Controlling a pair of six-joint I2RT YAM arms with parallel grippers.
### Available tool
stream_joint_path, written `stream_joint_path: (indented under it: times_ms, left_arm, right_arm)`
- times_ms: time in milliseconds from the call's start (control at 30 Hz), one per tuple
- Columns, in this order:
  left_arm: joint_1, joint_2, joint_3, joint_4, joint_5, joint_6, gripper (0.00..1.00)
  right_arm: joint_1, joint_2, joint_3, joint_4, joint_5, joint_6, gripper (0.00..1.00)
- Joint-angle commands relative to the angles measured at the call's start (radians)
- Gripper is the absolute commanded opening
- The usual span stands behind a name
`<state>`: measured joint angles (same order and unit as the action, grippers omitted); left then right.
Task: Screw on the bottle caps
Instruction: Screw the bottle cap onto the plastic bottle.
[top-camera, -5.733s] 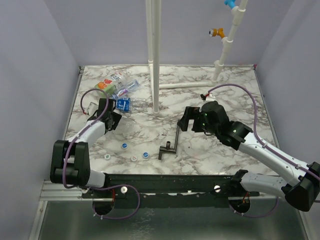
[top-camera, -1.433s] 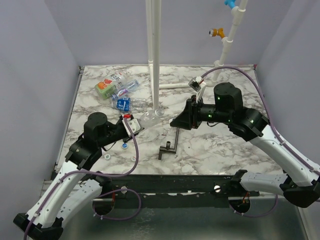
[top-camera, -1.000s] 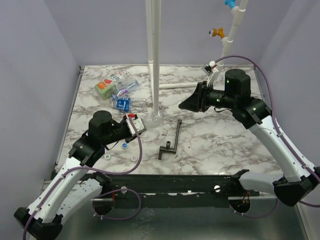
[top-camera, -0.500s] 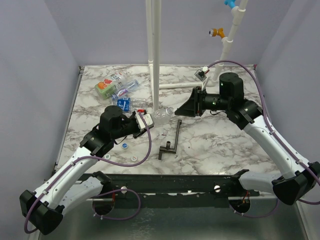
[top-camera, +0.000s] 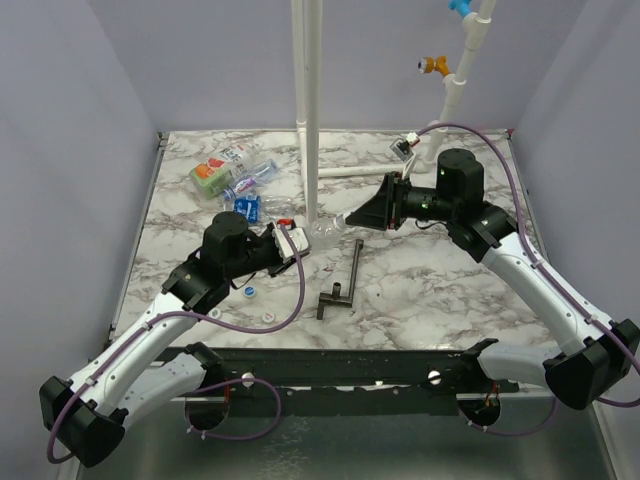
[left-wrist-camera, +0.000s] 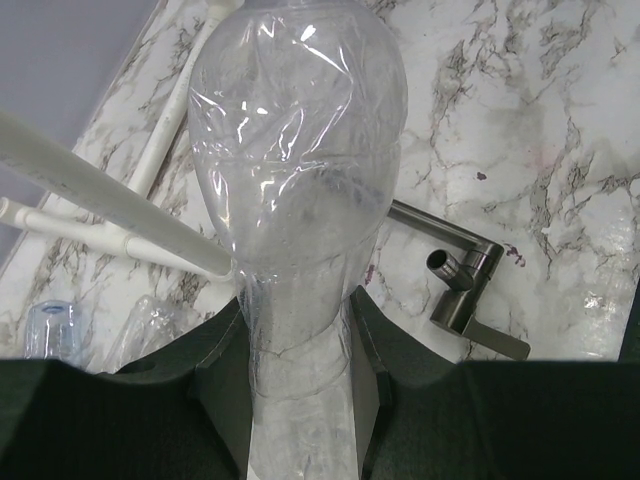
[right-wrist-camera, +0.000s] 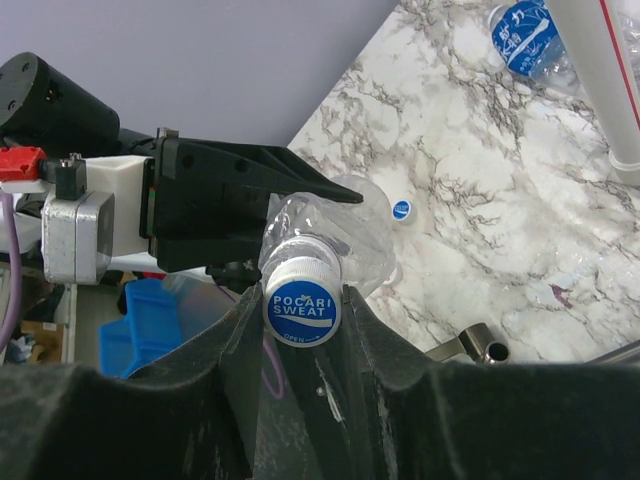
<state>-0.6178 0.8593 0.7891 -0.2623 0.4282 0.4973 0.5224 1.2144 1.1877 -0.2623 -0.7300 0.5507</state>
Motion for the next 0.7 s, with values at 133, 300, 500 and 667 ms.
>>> stream_joint_path:
  times_ms: [133,300,500,667]
  left_arm:
    - [-0.024,0.03,0.008,0.044,0.013,-0.007,0.0]
    - [-0.035,0.049,0.02,0.043,0.019,-0.002,0.0]
    - [-0.039,0.082,0.041,0.007,0.05,0.007,0.0]
    - [-0.042,0.102,0.055,0.005,0.071,-0.012,0.0]
  right_arm:
    - [0.004,0.01,-0.006,0.001,-0.028,-0.026,0.23]
    - [0.004,0.008,0.0,-0.077,-0.035,-0.09,0.23]
    - [0.004,-0.006,0.012,-0.182,-0.019,-0.178,0.23]
    - [0.004,-0.017,-0.002,-0.182,-0.068,-0.179,0.23]
